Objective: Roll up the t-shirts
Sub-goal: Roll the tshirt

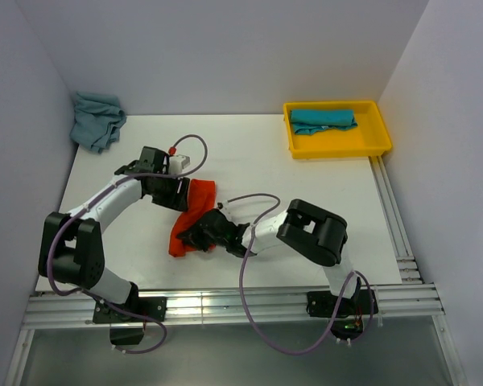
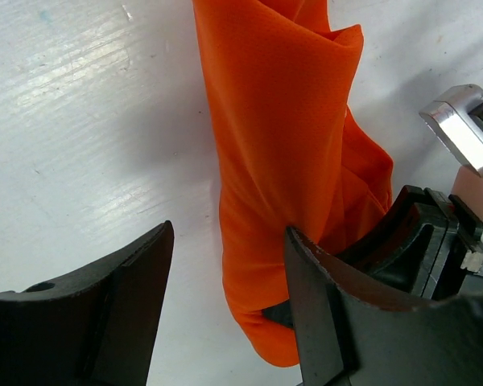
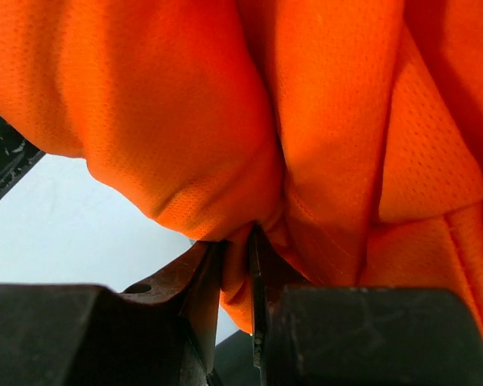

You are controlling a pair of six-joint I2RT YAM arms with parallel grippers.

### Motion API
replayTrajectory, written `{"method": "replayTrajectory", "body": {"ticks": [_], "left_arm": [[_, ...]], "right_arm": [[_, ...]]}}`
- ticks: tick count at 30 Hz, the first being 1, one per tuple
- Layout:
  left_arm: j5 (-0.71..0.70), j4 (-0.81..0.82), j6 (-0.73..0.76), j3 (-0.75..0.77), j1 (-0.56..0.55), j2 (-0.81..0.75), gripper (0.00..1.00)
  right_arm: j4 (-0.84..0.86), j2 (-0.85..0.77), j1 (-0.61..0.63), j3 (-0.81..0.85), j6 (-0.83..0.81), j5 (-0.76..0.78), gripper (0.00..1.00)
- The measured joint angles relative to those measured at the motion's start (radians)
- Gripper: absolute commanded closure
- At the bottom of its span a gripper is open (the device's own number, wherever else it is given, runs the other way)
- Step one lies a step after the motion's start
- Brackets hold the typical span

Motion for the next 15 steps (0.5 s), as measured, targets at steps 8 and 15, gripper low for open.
{"method": "replayTrajectory", "body": {"ticks": [8,15], "left_arm": [[-0.051,0.014,-0.009,0.000,-0.005,-0.032,0.33],[-0.067,0.023,-0.038,0.000,-0.007,-0.097,0.30]], "right_arm": [[-0.052,0.000,-0.014,0.026,-0.043,-0.021,1.00],[-0.077,0.000,-0.021,0.041,-0.062,-0.021,1.00]]}}
